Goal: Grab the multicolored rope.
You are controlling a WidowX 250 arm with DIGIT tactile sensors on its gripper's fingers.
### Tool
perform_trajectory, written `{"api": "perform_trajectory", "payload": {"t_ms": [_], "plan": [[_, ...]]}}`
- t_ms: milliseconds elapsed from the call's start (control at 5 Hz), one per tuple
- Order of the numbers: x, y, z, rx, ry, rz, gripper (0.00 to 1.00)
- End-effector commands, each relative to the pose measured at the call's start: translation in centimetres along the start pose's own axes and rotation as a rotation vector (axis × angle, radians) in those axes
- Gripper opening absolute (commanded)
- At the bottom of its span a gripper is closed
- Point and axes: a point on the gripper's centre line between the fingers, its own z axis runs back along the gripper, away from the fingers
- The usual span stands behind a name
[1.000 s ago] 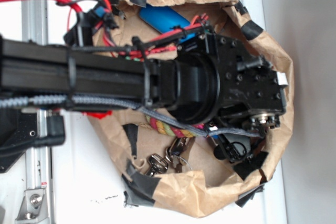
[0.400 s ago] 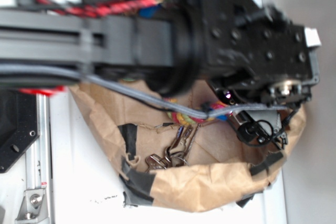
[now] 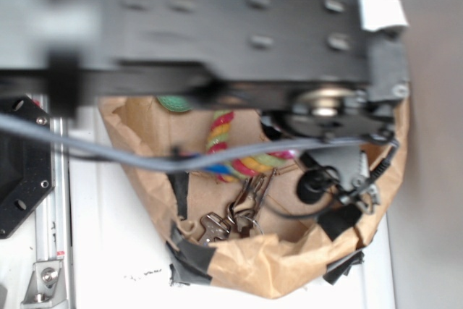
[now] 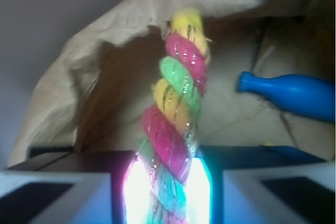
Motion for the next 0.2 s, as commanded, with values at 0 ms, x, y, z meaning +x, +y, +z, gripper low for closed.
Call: {"api": "perform_trajectory", "payload": {"t_ms": [0], "plan": [[1.10,1.64,1.41,-0.001,-0.073,-0.073,0.00]]}}
